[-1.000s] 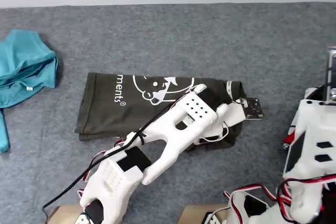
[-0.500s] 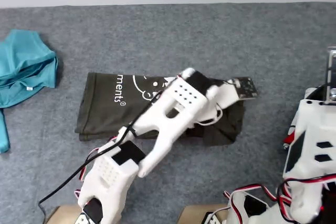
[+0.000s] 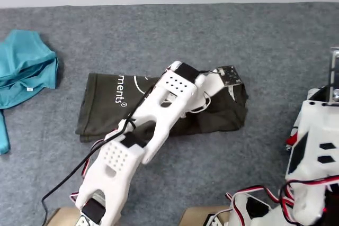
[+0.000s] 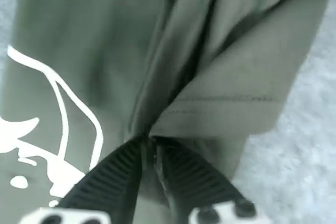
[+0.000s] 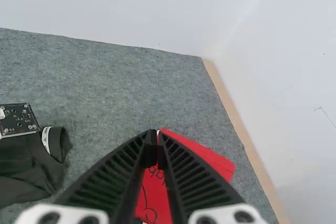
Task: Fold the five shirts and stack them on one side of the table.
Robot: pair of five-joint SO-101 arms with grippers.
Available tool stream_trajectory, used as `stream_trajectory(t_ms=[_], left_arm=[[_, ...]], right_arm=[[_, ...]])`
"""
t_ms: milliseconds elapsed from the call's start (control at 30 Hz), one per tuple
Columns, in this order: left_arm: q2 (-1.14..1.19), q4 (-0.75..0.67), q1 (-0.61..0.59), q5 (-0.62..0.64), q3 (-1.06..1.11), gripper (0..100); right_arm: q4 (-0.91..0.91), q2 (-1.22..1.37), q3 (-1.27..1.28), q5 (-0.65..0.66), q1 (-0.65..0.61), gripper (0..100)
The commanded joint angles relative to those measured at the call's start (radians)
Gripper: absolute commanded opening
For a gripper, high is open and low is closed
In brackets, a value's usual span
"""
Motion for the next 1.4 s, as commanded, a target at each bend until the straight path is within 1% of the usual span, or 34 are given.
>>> stream_trajectory(t_ms=[0,133,267,400,567,800,1067,1233,1367], left_arm=[[0.037,0.040,-0.021,-0.002,-0.140,5],[0.094,0.084,-0.021,0.002,-0.248,10],[0.144,0.092,-0.021,0.002,-0.328,11],[0.158,0.118,-0.006,0.002,-0.384,12],[0.167,0.183,0.049,0.015,-0.447,12],[0.169,0.153,0.055,0.029,-0.447,12],[0.190,0.054,0.034,0.028,-0.446,12],[0.262,0.060,0.005,0.026,-0.452,12],[0.264,0.120,-0.011,0.026,-0.512,12]], right_arm=[[0.039,-0.047,0.041,0.009,0.012,1.1],[0.039,-0.084,0.091,0.025,0.012,1.1],[0.036,-0.120,0.123,0.080,0.012,1.1],[0.036,-0.130,0.123,0.081,0.012,1.1],[0.036,-0.125,0.123,0.080,0.012,1.1],[0.035,-0.125,0.123,0.080,0.012,1.1],[0.035,-0.125,0.123,0.081,0.012,1.1],[0.035,-0.125,0.123,0.081,0.012,1.1],[0.035,-0.125,0.123,0.081,0.012,1.1]])
